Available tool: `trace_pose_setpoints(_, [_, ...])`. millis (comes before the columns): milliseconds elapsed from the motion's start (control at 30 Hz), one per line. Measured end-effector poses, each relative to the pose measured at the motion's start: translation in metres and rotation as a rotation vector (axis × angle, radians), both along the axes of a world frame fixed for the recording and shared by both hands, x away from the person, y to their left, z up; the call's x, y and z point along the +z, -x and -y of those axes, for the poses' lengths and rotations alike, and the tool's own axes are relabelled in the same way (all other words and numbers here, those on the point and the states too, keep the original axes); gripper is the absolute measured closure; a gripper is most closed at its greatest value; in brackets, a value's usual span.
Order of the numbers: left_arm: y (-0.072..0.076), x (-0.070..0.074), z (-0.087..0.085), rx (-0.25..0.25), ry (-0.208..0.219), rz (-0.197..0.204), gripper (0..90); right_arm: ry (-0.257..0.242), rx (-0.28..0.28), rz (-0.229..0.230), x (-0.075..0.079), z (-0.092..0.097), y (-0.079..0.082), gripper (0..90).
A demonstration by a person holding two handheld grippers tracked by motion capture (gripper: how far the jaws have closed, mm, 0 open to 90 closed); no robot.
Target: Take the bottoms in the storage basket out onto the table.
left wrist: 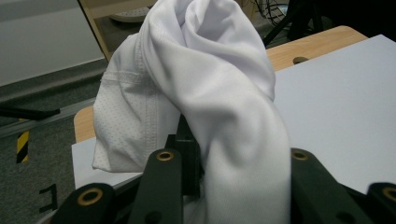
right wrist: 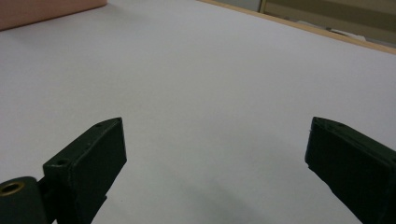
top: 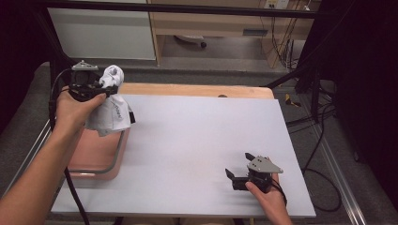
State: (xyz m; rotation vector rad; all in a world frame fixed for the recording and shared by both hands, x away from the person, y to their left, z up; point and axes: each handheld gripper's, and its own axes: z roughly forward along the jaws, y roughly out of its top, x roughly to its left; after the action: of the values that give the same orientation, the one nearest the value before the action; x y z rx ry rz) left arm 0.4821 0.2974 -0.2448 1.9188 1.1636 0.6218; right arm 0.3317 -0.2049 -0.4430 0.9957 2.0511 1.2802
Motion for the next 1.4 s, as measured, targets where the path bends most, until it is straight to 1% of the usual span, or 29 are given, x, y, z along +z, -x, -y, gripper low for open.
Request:
trace_pose_setpoints(33, [0.000,-0.002,0.001,-0.004,0.040,-0.009,70.1,-0.001,0.001,-0.003,0.000,0.000,0.000,5.5])
trace_pose_setpoints(67, [0.000,-0.004,0.002,-0.001,0.054,-0.014,70.1,-0.002,0.003,-0.002,0.000,0.000,-0.001,5.5])
trace_pose_setpoints(100, [0.000,-0.005,0.003,0.009,0.058,-0.018,70.1,-0.005,0.005,0.000,0.000,0.000,-0.001,5.5])
trace_pose_setpoints(133, [-0.001,-0.006,0.005,0.025,0.055,-0.019,70.1,-0.006,0.008,0.002,0.000,0.000,-0.001,5.6])
trace_pose_setpoints(200, [-0.004,-0.007,0.007,0.041,0.035,-0.018,70.1,-0.004,0.014,0.001,0.001,-0.002,-0.001,6.0])
trace_pose_setpoints(333, [-0.007,-0.007,0.010,0.042,0.013,-0.008,70.1,0.025,0.031,-0.002,0.000,-0.005,0.000,6.1])
trace_pose_setpoints(467, [-0.003,-0.007,0.011,0.036,0.020,-0.004,70.1,0.013,0.045,-0.001,0.002,-0.008,0.001,6.0])
trace_pose_setpoints(633, [0.000,-0.006,0.012,0.029,0.019,0.000,70.0,0.039,0.050,0.005,0.001,-0.008,0.003,5.9])
trace_pose_setpoints(667, [0.000,-0.006,0.011,0.049,0.021,-0.002,70.1,0.038,0.048,0.004,0.002,-0.008,0.004,5.8])
trace_pose_setpoints(700, [0.000,-0.006,0.011,0.056,0.027,-0.001,70.1,0.033,0.045,0.006,0.002,-0.007,0.005,5.8])
trace_pose_setpoints(767, [-0.003,-0.003,0.009,0.051,0.025,0.003,70.1,0.019,0.036,0.005,0.002,-0.004,0.005,5.8])
trace_pose_setpoints(867, [-0.007,0.001,0.008,0.041,0.014,0.007,70.1,0.017,0.021,0.000,0.001,-0.001,0.003,5.9])
trace_pose_setpoints(967, [-0.008,0.001,0.008,0.041,0.014,0.006,70.1,-0.014,0.007,-0.008,0.002,0.000,0.002,6.5])
trace_pose_setpoints(1000, [-0.008,0.001,0.009,0.037,0.010,0.003,70.1,-0.019,0.008,-0.004,0.002,-0.001,0.001,6.6])
trace_pose_setpoints(1033, [-0.008,0.001,0.009,0.037,0.010,0.003,70.1,-0.019,0.008,-0.004,0.002,-0.001,0.001,6.6])
trace_pose_setpoints(1133, [-0.007,0.003,0.012,0.034,-0.010,0.008,70.0,-0.005,0.020,-0.005,0.001,-0.003,0.002,6.5])
trace_pose_setpoints(1200, [-0.006,0.004,0.013,0.033,-0.014,0.012,70.0,-0.007,0.020,-0.006,0.002,-0.004,0.002,6.4])
trace_pose_setpoints(1233, [-0.004,0.005,0.015,0.028,-0.003,0.019,70.0,-0.006,0.020,-0.005,0.002,-0.004,0.002,6.3])
trace_pose_setpoints(1267, [-0.003,0.005,0.016,0.026,-0.001,0.021,70.0,0.000,0.018,-0.006,0.001,-0.004,0.002,6.3])
trace_pose_setpoints(1400, [-0.003,0.006,0.020,0.018,-0.003,0.024,70.0,0.002,0.019,-0.002,0.002,-0.004,0.002,6.3])
